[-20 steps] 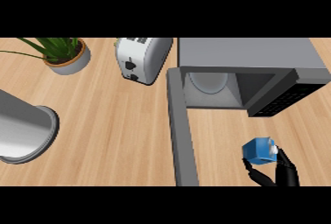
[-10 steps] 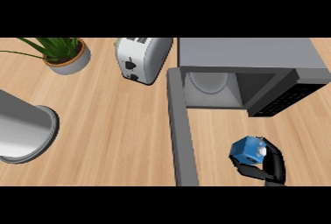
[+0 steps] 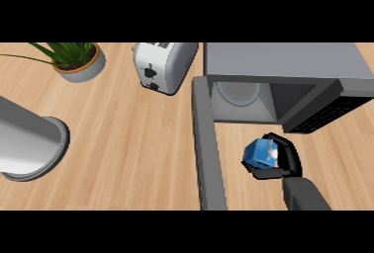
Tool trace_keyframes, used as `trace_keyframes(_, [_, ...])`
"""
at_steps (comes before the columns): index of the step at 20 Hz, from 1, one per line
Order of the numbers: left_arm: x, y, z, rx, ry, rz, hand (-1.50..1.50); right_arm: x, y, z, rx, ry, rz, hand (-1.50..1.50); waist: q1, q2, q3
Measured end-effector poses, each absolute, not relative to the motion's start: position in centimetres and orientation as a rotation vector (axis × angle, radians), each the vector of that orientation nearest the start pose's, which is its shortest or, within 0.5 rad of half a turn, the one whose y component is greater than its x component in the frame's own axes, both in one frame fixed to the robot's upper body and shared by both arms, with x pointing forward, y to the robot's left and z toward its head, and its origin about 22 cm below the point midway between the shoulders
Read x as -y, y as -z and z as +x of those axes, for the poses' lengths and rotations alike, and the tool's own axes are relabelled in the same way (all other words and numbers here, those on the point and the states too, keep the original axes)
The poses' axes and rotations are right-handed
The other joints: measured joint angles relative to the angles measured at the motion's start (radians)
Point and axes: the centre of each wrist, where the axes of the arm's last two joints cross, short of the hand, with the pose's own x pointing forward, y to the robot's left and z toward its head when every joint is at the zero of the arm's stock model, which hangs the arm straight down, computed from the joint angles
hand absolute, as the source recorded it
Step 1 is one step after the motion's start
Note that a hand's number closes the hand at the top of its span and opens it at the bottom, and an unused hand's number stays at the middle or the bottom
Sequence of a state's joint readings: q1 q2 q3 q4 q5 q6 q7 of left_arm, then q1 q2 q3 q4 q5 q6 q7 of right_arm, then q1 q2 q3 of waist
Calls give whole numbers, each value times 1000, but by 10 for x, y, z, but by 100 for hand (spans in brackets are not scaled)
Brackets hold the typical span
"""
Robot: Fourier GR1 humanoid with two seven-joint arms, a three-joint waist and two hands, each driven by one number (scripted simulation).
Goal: Pick up the milk, place it into the microwave and close the microwave
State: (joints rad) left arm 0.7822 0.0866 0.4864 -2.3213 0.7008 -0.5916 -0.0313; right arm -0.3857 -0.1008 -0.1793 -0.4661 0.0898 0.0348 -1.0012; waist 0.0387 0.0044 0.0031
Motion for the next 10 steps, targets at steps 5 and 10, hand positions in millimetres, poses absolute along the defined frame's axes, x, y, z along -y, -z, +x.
trace_keyframes(5, [-349, -106, 22, 1839, -67, -115, -150, 248, 124, 302, 1866, -175, -21, 150, -3, 0, 0])
trace_keyframes(10, [-351, -107, 24, 1848, -79, -118, -150, 244, 97, 335, 1895, -201, -40, 150, -7, 1, -1])
